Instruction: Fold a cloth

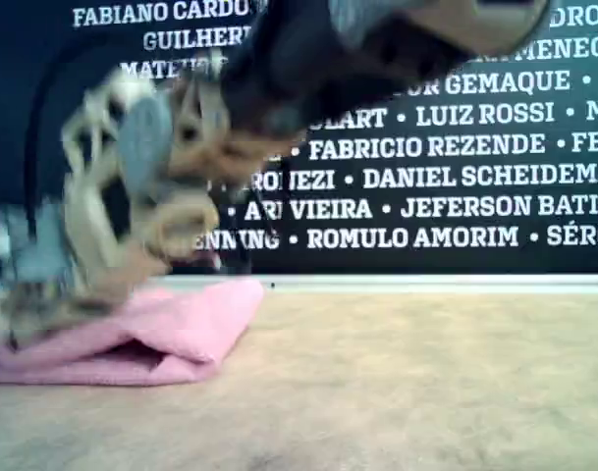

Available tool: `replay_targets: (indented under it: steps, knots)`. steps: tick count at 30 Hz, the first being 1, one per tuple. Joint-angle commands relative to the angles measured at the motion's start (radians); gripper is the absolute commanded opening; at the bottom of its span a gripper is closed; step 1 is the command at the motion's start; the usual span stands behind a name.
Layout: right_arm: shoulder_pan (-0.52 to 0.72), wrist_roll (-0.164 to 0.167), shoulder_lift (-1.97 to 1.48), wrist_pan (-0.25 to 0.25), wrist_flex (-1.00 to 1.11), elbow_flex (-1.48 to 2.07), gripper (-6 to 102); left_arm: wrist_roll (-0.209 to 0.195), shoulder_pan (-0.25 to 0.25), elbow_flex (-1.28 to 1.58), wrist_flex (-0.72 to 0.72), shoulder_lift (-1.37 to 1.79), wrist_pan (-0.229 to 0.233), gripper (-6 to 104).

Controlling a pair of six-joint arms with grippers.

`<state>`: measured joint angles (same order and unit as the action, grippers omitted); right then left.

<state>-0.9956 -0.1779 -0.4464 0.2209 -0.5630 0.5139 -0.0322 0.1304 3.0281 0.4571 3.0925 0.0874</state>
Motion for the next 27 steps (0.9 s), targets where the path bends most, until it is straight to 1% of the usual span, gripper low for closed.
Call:
replay_targets:
  steps: [1,4,6,7,9,13,14,21,23,24,27]
  knots:
    - [-0.003,-0.005,-0.052,-0.005,-0.002,-0.087,12,0.003,-0.02,-0.02,-0.017,0.003,0.005,50]
    - [0.0,-0.002,-0.052,-0.006,-0.008,-0.087,29,0.003,-0.02,-0.02,-0.017,0.003,0.005,50]
    - [0.003,0.006,-0.055,-0.006,-0.02,-0.087,37,0.003,-0.02,-0.02,-0.017,0.003,0.005,50]
    - [0.006,0.011,-0.055,-0.006,-0.02,-0.087,41,0.003,-0.02,-0.02,-0.017,0.003,0.005,50]
    - [0.011,0.012,-0.058,0.009,-0.021,-0.087,46,0.003,-0.02,-0.02,-0.017,0.003,0.005,50]
    - [0.038,0.012,-0.115,-0.003,-0.023,-0.086,49,0.003,-0.02,-0.02,-0.017,0.003,0.005,50]
    - [0.049,0.012,-0.138,0.009,-0.023,-0.084,48,0.003,-0.02,-0.02,-0.017,0.003,0.005,50]
    - [0.103,0.014,-0.285,0.011,-0.044,-0.064,48,0.003,-0.02,-0.02,-0.017,0.003,0.005,50]
    - [0.135,0.014,-0.345,0.011,-0.104,-0.064,48,0.003,-0.02,-0.02,-0.017,0.003,0.005,50]
    - [0.15,0.006,-0.371,0.011,-0.149,-0.064,48,0.003,-0.02,-0.02,-0.017,0.003,0.005,50]
    - [0.181,0.002,-0.453,-0.003,-0.344,-0.064,48,0.003,-0.02,-0.02,-0.017,0.003,0.005,50]
